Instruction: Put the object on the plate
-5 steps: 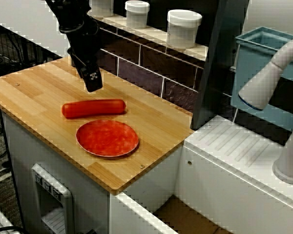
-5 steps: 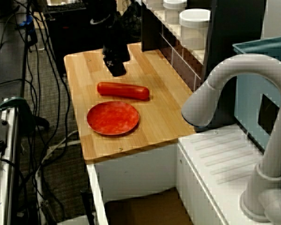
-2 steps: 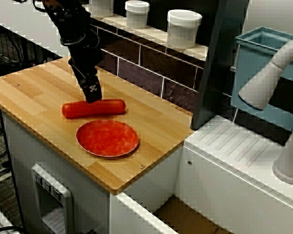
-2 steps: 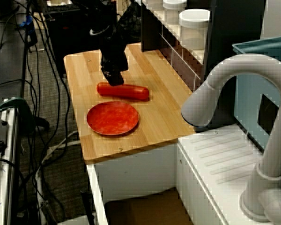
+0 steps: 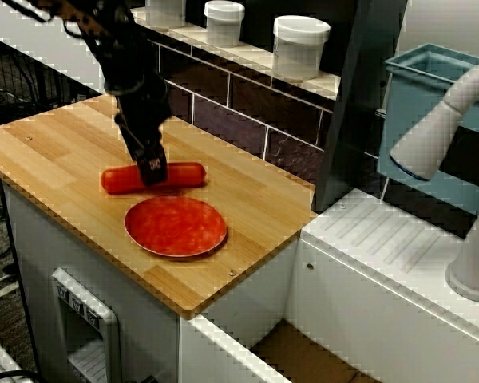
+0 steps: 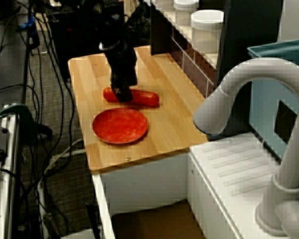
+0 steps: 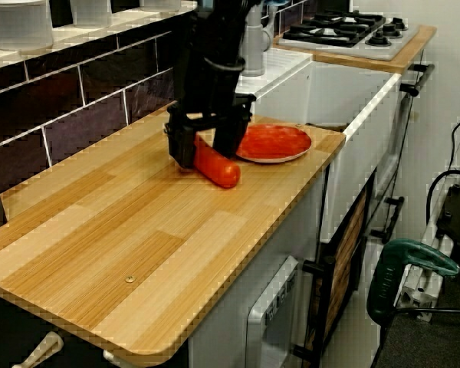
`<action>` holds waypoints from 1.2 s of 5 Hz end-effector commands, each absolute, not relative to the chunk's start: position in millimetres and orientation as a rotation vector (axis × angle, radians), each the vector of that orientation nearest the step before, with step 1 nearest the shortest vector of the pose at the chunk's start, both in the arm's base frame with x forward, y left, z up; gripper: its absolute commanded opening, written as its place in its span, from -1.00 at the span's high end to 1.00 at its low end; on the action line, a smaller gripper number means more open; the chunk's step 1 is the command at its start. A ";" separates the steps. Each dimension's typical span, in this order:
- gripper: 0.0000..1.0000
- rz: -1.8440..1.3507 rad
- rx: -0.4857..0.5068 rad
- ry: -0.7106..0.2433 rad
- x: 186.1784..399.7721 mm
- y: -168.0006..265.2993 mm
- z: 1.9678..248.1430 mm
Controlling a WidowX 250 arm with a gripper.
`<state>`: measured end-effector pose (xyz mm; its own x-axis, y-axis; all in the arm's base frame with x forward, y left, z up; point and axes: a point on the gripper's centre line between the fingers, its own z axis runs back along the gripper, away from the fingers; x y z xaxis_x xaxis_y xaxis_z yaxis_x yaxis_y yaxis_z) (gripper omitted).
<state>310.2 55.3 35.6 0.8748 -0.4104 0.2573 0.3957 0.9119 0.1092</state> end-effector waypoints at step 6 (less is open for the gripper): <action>1.00 -0.473 0.014 -0.352 287.8 54.6 121.5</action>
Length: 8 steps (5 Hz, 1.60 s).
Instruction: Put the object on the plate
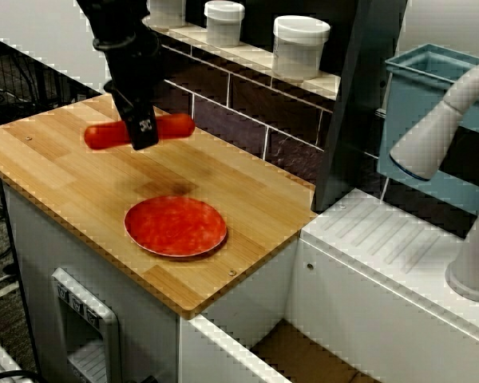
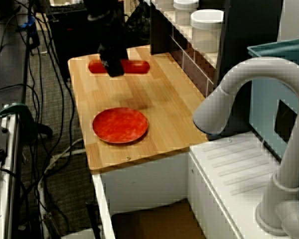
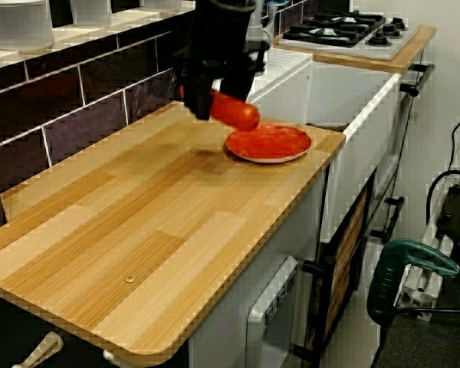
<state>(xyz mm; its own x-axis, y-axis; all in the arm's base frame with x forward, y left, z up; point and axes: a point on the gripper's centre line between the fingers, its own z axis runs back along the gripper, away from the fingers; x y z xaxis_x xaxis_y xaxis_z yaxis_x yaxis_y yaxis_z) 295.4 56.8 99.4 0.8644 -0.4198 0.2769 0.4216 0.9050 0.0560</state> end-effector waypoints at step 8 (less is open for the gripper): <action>-1.00 -0.573 0.117 -0.295 274.3 -6.7 55.0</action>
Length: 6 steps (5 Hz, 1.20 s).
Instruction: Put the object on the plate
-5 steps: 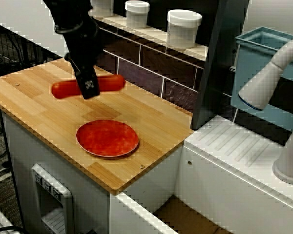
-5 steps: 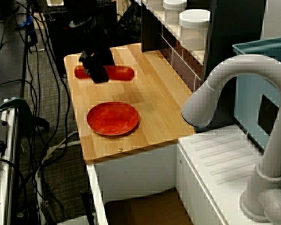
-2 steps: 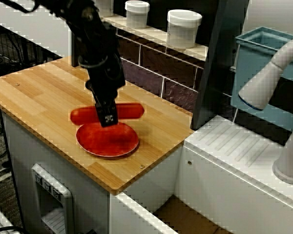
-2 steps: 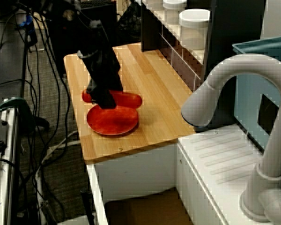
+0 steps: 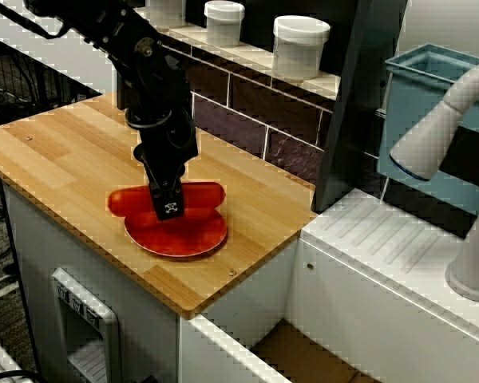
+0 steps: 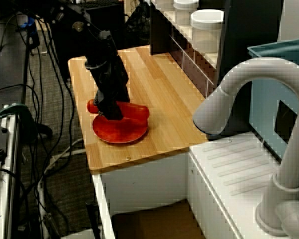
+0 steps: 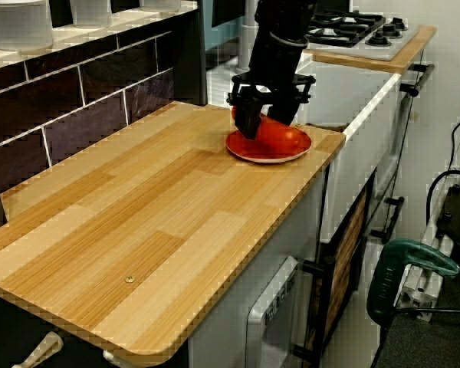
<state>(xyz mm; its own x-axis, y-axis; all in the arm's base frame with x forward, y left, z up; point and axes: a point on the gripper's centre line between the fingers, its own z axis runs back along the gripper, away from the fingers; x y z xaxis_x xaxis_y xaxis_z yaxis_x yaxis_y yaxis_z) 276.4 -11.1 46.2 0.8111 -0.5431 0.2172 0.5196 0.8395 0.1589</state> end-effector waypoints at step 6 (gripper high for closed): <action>-1.00 -0.512 0.041 -0.370 263.5 30.8 120.6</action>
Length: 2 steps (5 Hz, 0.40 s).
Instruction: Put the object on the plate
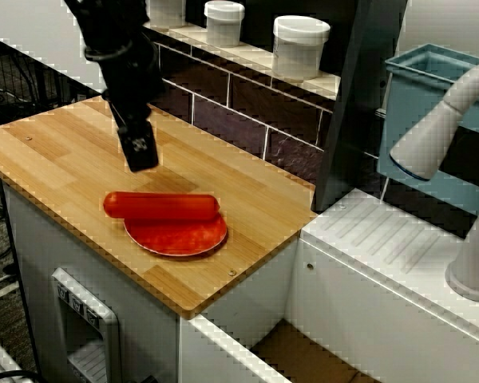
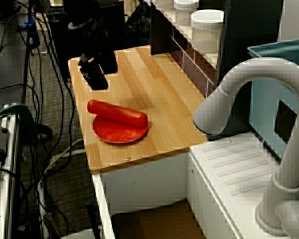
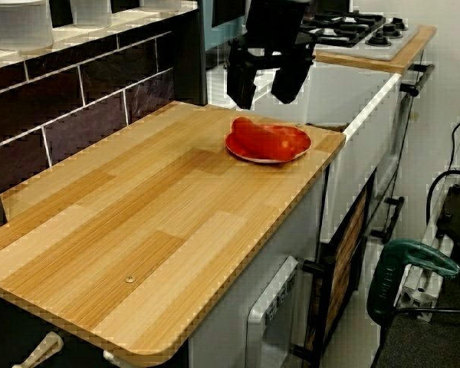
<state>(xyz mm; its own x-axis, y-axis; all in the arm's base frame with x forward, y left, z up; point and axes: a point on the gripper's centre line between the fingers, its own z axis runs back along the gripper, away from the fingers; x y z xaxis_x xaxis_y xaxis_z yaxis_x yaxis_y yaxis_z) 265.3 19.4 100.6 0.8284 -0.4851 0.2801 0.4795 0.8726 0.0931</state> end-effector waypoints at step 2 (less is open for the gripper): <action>-1.00 -0.481 0.043 -0.400 251.2 42.5 133.2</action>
